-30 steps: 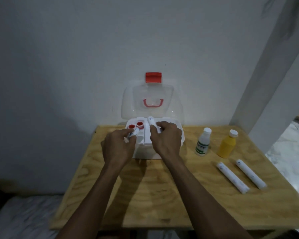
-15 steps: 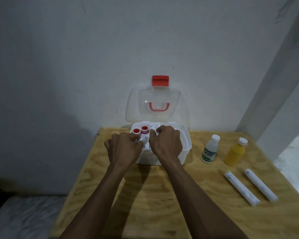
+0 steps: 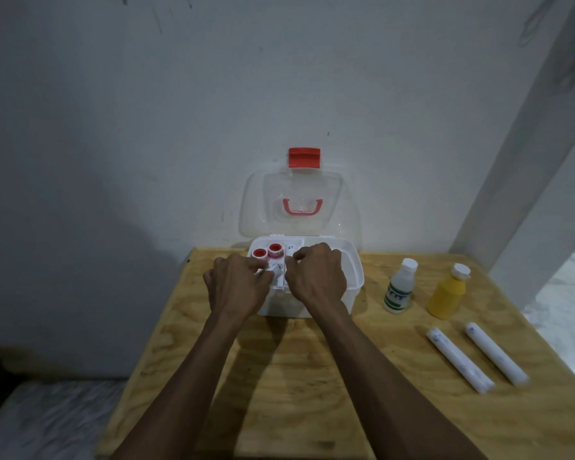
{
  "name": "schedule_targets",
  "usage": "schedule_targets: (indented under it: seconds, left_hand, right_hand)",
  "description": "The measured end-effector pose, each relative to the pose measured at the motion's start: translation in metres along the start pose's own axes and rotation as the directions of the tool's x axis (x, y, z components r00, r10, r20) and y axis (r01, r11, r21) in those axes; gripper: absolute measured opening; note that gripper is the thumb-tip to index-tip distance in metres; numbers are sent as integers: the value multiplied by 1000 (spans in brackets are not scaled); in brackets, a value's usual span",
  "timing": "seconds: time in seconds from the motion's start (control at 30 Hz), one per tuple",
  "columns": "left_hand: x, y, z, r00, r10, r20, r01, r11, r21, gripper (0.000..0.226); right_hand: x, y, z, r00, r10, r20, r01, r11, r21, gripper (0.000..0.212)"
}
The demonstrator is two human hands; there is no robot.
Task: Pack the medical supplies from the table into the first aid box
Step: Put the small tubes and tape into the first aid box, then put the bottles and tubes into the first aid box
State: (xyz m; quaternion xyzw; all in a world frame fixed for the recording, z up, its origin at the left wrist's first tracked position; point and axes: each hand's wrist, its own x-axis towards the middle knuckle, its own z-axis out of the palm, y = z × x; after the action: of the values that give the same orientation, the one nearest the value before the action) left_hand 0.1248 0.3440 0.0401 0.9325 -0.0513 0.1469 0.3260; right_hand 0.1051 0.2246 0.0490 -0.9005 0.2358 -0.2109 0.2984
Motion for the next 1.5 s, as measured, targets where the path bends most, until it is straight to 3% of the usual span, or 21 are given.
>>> schedule_targets:
  seconds: [0.2, 0.4, 0.57, 0.7, 0.87, 1.1, 1.3, 1.5]
  left_hand:
    - [-9, 3, -5, 999, 38, -25, -39, 997, -73, 36]
    - [-34, 26, -14, 988, 113, -103, -132, 971, -197, 37]
    - [-66, 67, -4, 960, 241, -142, -275, 905, -325, 36]
    - [-86, 106, 21, 949, 305, -76, -308, 857, -414, 42]
    - [-93, 139, 64, 928, 372, -7, -346, 856, -384, 44]
    - [-92, 167, 109, 953, 302, 40, -266, 889, -373, 41]
    - [-92, 179, 130, 976, 218, -4, -205, 913, -352, 35]
    - [-90, 181, 139, 977, 187, -103, -212, 914, -345, 28]
  right_hand:
    - [-3, 7, -20, 998, -68, -1, 67, 982, 178, 31]
    - [-18, 44, -74, 986, -154, -67, 166, 956, 242, 30]
    - [-22, 93, -125, 971, -119, -206, 177, 940, 292, 26]
    - [-15, 136, -154, 959, -50, -280, 140, 941, 310, 23]
    - [-5, 183, -168, 936, 0, -353, 100, 960, 263, 29]
    - [6, 211, -153, 944, 36, -327, 46, 969, 242, 38]
    - [12, 220, -144, 930, 38, -367, 63, 964, 259, 24]
    - [16, 223, -137, 900, -26, -435, 125, 971, 202, 24]
